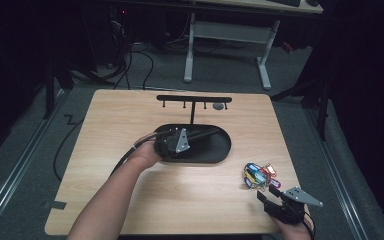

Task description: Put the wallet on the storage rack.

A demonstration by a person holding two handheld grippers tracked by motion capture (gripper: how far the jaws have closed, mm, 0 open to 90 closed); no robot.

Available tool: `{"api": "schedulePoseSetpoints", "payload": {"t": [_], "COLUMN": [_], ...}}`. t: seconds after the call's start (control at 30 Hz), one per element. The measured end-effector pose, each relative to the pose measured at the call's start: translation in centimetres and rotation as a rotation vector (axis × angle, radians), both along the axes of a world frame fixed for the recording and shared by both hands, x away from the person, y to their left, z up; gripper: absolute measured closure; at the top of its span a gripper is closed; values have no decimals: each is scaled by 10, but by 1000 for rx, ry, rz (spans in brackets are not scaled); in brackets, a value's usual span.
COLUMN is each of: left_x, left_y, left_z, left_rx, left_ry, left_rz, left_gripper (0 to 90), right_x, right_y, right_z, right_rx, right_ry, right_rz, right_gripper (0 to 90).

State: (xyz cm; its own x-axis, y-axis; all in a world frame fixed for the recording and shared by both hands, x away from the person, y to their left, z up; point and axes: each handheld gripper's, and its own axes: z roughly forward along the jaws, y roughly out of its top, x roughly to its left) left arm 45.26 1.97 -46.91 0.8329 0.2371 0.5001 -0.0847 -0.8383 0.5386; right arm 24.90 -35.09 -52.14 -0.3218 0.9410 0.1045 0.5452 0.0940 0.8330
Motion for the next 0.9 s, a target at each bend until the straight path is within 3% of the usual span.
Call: {"api": "schedulePoseSetpoints", "payload": {"t": [0.17, 0.33, 0.43, 0.57, 0.73, 0.9], "left_x": [5, 4, 4, 5, 8, 13], "left_y": [4, 4, 5, 7, 10, 14], "left_z": [0, -1, -2, -2, 0, -3], "left_rx": [-27, -13, 10, 64, 51, 50], "left_ry": [41, 40, 2, -81, -109, -79], "left_rz": [15, 0, 2, 38, 37, 43], "left_gripper": [723, 721, 725, 744, 747, 741], "right_x": [1, 1, 0, 1, 1, 1], "right_y": [0, 0, 1, 1, 1, 1], "right_z": [-1, -1, -1, -2, -3, -3], "right_rx": [-2, -1, -2, -6, -5, -9], "right_ry": [4, 5, 7, 7, 12, 15], "right_rz": [2, 1, 0, 5, 4, 4], "right_gripper": [438, 438, 438, 438, 438, 439]}}
